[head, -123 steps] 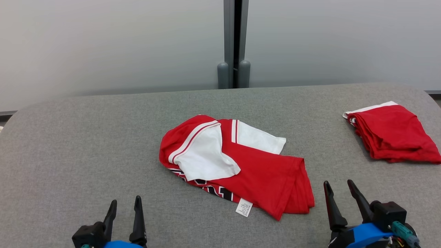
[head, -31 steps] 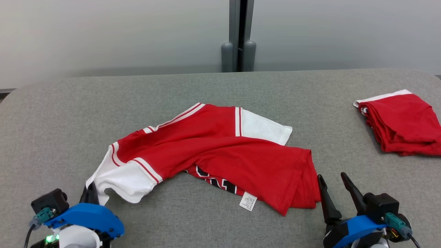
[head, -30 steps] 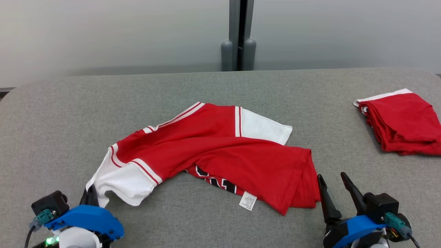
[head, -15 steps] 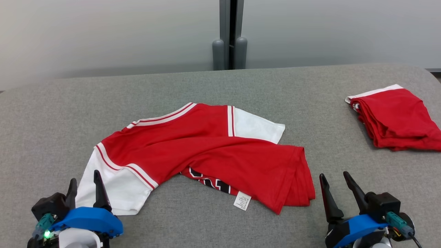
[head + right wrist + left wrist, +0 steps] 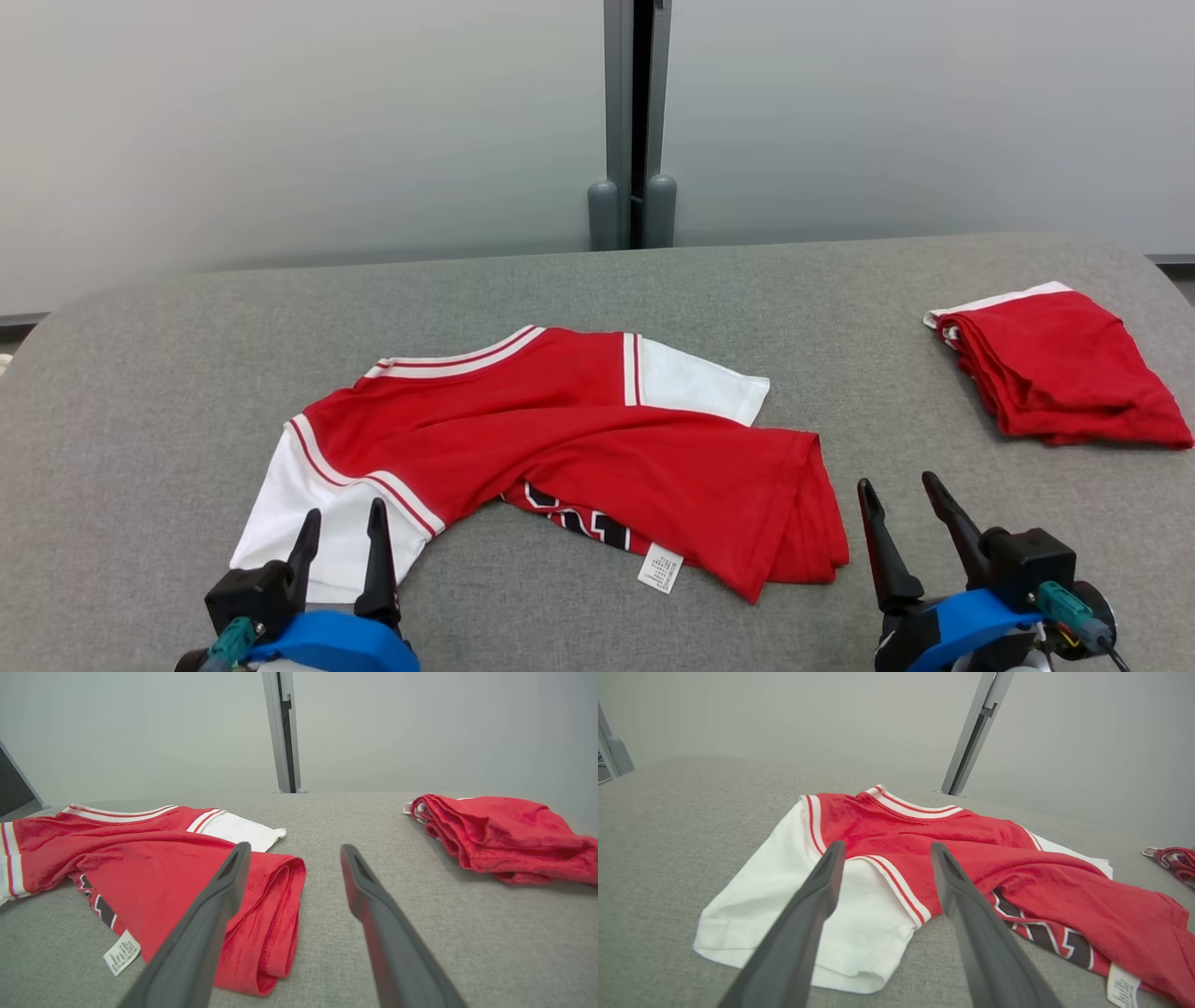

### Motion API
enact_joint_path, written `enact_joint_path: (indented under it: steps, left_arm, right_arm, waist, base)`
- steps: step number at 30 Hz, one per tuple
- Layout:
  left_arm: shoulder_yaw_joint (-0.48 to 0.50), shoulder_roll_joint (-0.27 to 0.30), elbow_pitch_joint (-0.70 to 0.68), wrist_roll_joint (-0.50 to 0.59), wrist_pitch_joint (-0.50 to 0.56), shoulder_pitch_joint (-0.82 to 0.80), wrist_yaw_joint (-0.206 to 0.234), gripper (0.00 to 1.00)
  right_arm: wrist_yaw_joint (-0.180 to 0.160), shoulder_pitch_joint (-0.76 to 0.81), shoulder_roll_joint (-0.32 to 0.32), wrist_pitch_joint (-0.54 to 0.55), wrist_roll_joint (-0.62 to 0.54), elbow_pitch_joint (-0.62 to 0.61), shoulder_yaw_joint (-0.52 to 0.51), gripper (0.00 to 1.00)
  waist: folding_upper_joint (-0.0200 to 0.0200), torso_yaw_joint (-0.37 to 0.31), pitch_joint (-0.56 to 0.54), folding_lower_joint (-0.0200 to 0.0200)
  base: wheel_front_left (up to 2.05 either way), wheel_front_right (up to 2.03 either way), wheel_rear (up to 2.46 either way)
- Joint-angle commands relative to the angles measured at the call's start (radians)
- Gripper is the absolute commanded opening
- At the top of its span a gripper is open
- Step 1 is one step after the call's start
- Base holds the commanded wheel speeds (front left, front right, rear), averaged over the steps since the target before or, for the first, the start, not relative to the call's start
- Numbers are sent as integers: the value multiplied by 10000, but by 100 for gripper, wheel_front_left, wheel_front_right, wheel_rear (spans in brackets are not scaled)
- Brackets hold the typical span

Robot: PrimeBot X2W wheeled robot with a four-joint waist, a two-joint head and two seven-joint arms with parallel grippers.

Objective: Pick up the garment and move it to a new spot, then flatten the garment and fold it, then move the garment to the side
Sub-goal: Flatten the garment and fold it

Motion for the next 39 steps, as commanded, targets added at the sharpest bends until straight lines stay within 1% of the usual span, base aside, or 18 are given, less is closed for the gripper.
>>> enact_joint_path:
  steps: [1,8,20,21,26,30,33,36,39]
  left_arm:
    - [66,20,25,132,-60,65,-4,100]
    - [454,-56,-33,501,-58,444,-16,100]
    - [854,-264,32,811,-59,588,-203,100]
    - [904,-256,60,839,-59,587,-170,100]
    - [1427,-11,343,796,-15,409,285,100]
    - [1690,338,924,689,704,54,632,100]
    - [1781,568,1400,589,1360,-266,790,100]
    - [1836,664,1818,409,1935,-594,803,100]
    - [1763,770,2143,293,2420,-846,638,100]
  right_arm:
    - [1,109,-17,-46,97,21,53,100]
    - [1,72,-17,-46,174,72,305,100]
    - [1,91,-17,-46,216,70,389,100]
    - [1,96,-17,-46,220,62,395,100]
    - [1,196,-18,-46,65,179,576,100]
    - [1,126,-17,-47,30,232,697,100]
    - [1,22,-15,-46,62,275,910,100]
    - [1,-36,-15,-46,109,355,1281,100]
    - [1,-9,-17,-39,134,462,1672,100]
  waist:
    - [-1,-35,-62,1]
    - [-1,-20,-225,1]
    - [-1,3,-171,1]
    - [-1,-2,-158,1]
    - [-1,-33,-16,1]
    - [-1,-97,268,1]
    - [-1,-174,501,1]
    - [-1,-256,701,1]
    - [-1,-348,867,1]
  base:
    - [0,0,0]
    - [0,0,0]
    - [0,0,0]
    - [0,0,0]
    - [0,0,0]
    - [0,0,0]
    - [0,0,0]
    - [0,0,0]
    - [0,0,0]
